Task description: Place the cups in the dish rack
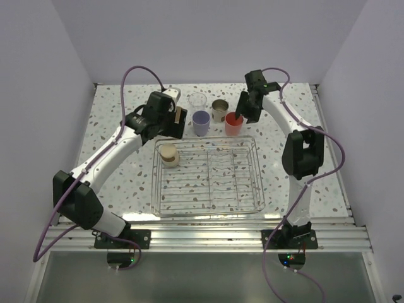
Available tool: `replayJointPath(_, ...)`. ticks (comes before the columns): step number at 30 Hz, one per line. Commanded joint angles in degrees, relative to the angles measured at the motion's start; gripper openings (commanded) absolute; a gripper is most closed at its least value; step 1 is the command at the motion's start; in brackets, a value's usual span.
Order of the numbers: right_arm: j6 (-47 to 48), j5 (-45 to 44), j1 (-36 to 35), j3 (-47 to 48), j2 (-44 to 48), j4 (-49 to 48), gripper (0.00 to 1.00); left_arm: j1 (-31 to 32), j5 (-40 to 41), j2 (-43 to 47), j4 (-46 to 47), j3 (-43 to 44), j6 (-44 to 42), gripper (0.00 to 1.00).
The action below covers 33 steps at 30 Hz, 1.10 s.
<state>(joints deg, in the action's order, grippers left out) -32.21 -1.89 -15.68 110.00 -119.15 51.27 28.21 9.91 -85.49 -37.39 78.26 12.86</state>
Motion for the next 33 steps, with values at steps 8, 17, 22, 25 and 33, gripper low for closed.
replayJointPath(8, -1.4, -1.8, 0.3, -1.7, -3.3, -2.8, 0.27, -0.3, 1.9, 2.5, -2.4, 2.5, -0.6, 0.93)
replayJointPath(17, -1.5, -1.6, 0.2, 4.7, -2.2, 1.1, 0.0, -0.3, 2.1, 2.0, -3.7, 6.5, -0.5, 0.93)
replayJointPath(22, -1.6, -1.4, 0.3, 14.4, -0.6, 7.9, 0.0, -0.3, 2.8, 0.4, -4.2, 11.7, -0.9, 1.0)
replayJointPath(25, -2.6, 3.1, 0.7, 16.4, 3.0, 7.8, 0.0, -0.3, 0.4, -1.5, -4.2, 16.2, -1.6, 1.0)
replayJointPath(33, -20.2, 36.0, 4.4, -4.9, 18.4, -29.7, 0.0, -8.9, -28.2, -3.2, 10.3, 21.2, 6.0, 1.0)
